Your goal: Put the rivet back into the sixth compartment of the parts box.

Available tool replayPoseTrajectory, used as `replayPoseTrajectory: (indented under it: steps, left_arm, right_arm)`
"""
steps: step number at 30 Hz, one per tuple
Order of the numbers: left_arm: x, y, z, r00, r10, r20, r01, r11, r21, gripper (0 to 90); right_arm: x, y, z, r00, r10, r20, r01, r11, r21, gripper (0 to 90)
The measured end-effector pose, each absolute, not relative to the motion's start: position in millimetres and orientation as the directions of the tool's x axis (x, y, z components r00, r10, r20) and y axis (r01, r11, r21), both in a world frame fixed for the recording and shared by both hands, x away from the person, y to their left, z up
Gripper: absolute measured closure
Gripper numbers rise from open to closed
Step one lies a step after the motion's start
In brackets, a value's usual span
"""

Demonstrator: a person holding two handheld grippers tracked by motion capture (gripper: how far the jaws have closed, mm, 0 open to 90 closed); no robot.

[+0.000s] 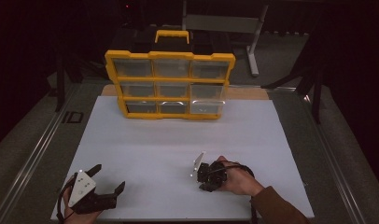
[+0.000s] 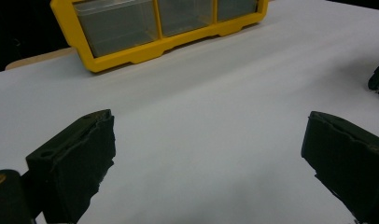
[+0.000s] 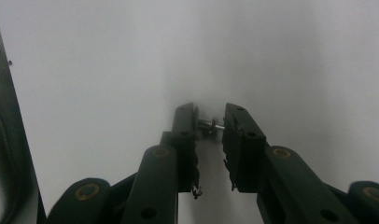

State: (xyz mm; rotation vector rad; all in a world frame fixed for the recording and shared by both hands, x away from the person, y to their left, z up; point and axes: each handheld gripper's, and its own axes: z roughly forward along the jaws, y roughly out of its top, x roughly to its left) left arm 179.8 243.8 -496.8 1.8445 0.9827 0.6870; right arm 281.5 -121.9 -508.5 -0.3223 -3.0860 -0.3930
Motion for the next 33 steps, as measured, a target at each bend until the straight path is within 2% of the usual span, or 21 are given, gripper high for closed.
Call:
replayPoseTrajectory:
  steps: [14,26,33]
  left_arm:
    - [179.9,243.5,-496.8,0.527,0.848,0.055,0.342,-0.271,0.9,3.1]
    - [179.6,244.5,-496.6,0.527,0.848,0.055,0.342,-0.272,0.899,3.1]
    - [179.7,244.8,-496.5,0.527,0.848,0.055,0.342,-0.271,0.9,3.1]
  right_arm:
    - [287.8,-120.6,-498.4,-0.975,0.216,0.044,0.219,0.934,0.28,74.7]
    - [322.5,-105.4,-460.1,-0.969,0.247,0.029,0.241,0.908,0.343,74.7]
    - [351.8,-101.3,-424.5,-0.957,0.289,-0.003,0.264,0.878,0.399,74.7]
